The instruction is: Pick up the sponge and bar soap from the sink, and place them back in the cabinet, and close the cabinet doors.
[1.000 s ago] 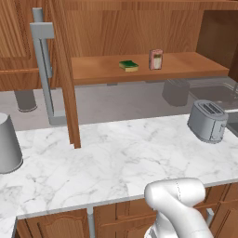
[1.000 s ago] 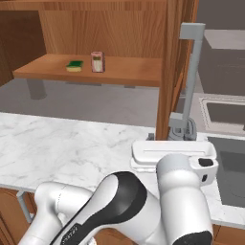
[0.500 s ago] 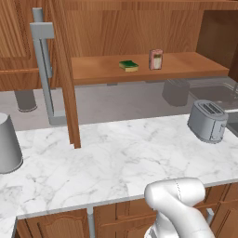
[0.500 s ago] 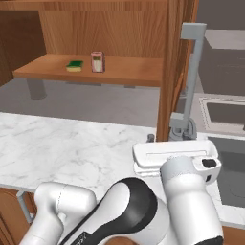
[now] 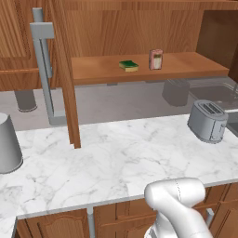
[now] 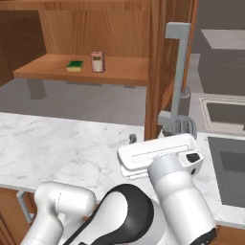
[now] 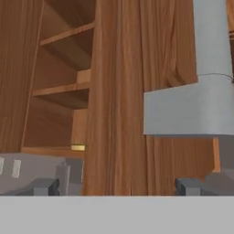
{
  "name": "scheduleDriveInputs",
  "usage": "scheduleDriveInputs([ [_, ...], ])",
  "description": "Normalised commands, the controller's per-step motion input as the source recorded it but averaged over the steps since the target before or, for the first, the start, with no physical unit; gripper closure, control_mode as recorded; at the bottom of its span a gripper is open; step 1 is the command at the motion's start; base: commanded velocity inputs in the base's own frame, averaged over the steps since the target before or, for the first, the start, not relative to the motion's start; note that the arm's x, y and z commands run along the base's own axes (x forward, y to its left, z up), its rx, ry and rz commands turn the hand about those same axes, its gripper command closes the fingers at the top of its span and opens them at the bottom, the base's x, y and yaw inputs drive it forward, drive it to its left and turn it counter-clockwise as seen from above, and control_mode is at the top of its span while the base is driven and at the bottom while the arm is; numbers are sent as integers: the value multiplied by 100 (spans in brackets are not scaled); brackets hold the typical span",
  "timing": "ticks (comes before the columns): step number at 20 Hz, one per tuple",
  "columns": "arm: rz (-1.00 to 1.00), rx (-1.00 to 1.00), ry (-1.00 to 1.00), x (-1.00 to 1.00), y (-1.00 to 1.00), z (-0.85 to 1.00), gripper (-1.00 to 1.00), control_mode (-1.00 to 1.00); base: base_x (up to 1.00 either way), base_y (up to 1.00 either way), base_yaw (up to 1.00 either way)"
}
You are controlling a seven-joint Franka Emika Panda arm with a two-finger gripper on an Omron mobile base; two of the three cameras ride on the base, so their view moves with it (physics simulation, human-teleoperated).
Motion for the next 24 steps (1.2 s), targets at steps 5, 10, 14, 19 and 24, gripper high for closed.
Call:
scheduleDriveInputs([
  [5,17,0,-4,1,45,0,-100,-100,0,0,0],
  [10,18,0,-4,0,47,0,-100,-100,0,0,0],
  [14,19,0,-4,1,41,0,-100,-100,0,0,0],
  [19,16,0,-1,14,35,0,-100,-100,0,0,0],
  [24,14,0,0,40,30,0,-100,-100,0,0,0],
])
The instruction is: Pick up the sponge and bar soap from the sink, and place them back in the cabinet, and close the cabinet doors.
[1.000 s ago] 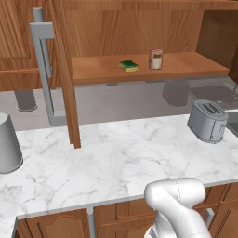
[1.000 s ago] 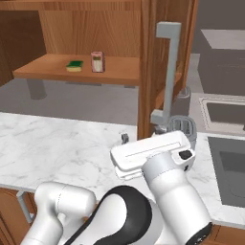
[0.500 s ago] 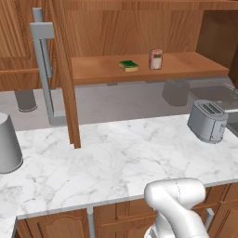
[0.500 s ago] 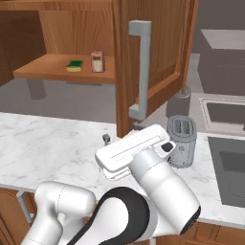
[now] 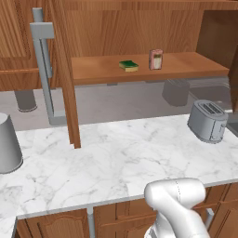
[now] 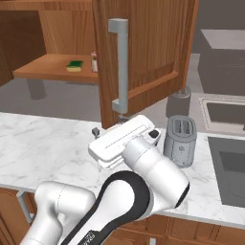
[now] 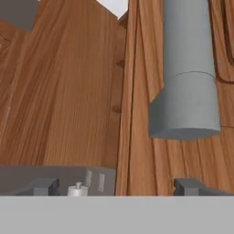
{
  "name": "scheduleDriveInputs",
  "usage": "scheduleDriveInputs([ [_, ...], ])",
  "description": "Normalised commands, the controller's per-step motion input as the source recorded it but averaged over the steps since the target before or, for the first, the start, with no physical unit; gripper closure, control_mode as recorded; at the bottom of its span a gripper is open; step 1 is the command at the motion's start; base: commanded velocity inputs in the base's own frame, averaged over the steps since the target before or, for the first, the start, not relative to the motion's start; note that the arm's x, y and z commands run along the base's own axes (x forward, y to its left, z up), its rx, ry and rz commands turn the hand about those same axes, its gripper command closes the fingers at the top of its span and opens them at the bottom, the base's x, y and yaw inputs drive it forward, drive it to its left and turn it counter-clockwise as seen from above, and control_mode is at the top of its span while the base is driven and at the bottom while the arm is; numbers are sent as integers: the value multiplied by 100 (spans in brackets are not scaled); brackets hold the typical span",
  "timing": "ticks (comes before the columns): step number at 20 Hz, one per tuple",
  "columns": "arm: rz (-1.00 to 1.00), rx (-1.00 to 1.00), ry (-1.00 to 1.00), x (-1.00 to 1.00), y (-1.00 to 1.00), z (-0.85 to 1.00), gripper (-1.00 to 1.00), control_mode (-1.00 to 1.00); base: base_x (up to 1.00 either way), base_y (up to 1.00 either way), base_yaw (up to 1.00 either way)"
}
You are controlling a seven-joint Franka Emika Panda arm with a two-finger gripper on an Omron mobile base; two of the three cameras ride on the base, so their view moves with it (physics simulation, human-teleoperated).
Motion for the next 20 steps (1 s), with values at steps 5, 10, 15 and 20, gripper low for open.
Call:
scheduleDriveInputs([
  [5,14,0,0,48,25,0,-100,-100,0,0,0],
  [10,9,0,0,62,13,0,-100,-100,0,0,0],
  [15,2,0,0,65,13,0,-100,-100,0,0,0],
  [20,0,0,0,51,16,8,-100,-100,0,0,0],
])
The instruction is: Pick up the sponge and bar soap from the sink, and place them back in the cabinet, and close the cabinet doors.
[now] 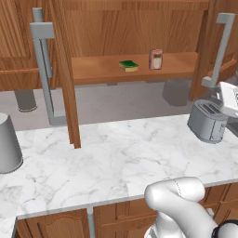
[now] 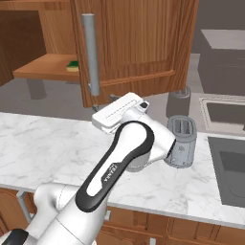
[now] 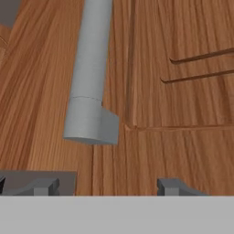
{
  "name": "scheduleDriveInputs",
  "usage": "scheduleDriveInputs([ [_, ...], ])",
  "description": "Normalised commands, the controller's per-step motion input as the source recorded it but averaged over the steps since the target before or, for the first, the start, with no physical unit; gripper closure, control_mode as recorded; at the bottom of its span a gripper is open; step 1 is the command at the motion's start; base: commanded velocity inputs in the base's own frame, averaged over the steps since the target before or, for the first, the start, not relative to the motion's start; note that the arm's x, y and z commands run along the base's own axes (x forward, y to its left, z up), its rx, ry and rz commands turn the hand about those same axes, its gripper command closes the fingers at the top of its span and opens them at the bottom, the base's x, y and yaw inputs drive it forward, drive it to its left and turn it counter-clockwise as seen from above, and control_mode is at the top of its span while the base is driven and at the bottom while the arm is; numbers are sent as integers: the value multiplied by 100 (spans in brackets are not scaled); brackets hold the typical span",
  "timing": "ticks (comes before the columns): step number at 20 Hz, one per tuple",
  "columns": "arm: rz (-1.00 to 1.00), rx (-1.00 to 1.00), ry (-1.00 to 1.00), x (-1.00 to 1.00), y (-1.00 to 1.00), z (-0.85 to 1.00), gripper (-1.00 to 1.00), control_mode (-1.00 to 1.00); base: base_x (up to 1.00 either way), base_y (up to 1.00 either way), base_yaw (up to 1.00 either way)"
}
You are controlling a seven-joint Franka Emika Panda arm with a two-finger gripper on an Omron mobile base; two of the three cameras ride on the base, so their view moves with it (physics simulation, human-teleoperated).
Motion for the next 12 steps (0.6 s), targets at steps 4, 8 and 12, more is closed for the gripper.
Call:
scheduleDriveInputs([
  [4,-3,0,0,41,20,6,-100,-100,0,0,0],
  [8,-7,0,0,31,23,2,-100,-100,0,0,0],
  [12,-13,0,0,29,28,3,-100,-100,0,0,0],
])
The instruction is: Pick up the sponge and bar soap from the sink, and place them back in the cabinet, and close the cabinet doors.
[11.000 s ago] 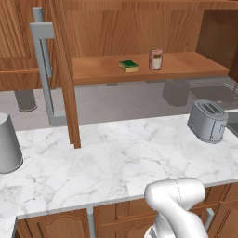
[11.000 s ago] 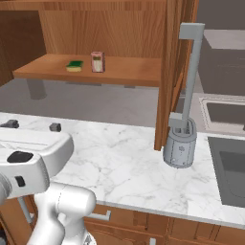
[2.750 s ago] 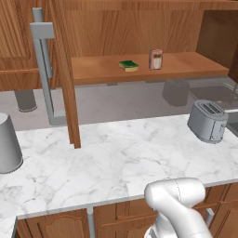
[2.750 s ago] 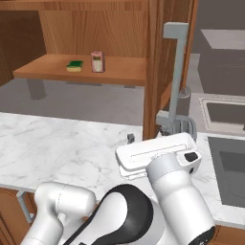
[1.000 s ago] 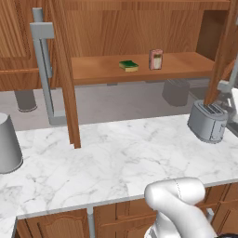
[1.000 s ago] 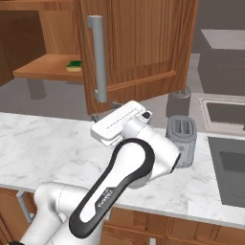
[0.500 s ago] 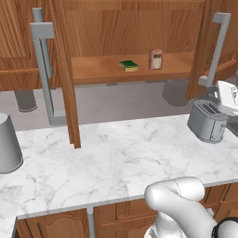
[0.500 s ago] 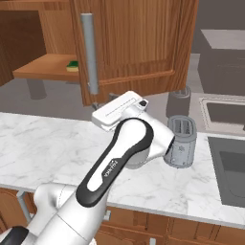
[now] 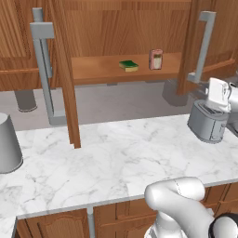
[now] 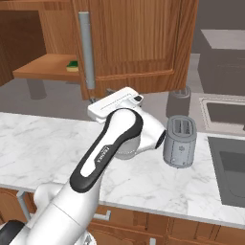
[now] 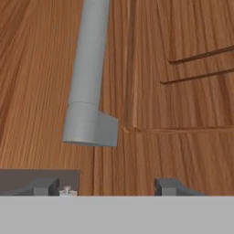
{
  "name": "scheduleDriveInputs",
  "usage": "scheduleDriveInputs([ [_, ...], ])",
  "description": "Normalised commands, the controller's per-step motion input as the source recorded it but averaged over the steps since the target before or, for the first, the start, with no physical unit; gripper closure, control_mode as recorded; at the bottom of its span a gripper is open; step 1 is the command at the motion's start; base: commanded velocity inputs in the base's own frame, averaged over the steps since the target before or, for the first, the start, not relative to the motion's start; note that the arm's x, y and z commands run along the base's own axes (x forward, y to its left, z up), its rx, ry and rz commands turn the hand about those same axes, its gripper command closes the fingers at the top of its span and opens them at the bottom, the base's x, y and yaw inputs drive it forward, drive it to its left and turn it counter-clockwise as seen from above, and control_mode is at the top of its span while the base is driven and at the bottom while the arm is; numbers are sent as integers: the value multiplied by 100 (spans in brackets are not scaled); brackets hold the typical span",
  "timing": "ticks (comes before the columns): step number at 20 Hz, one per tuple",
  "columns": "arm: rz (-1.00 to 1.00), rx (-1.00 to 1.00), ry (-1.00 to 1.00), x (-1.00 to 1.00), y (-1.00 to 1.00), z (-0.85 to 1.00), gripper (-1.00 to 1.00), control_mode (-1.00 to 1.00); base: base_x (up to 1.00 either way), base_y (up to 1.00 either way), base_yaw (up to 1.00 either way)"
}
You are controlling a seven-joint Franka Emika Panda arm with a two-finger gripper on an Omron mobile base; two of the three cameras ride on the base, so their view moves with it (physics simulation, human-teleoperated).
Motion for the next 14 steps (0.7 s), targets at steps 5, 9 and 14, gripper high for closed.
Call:
scheduleDriveInputs([
  [5,-18,0,0,31,27,2,-100,-100,0,0,0],
  [9,-17,0,0,41,21,9,-100,-100,0,0,0],
  [14,-11,0,0,41,5,19,-100,-100,0,0,0],
])
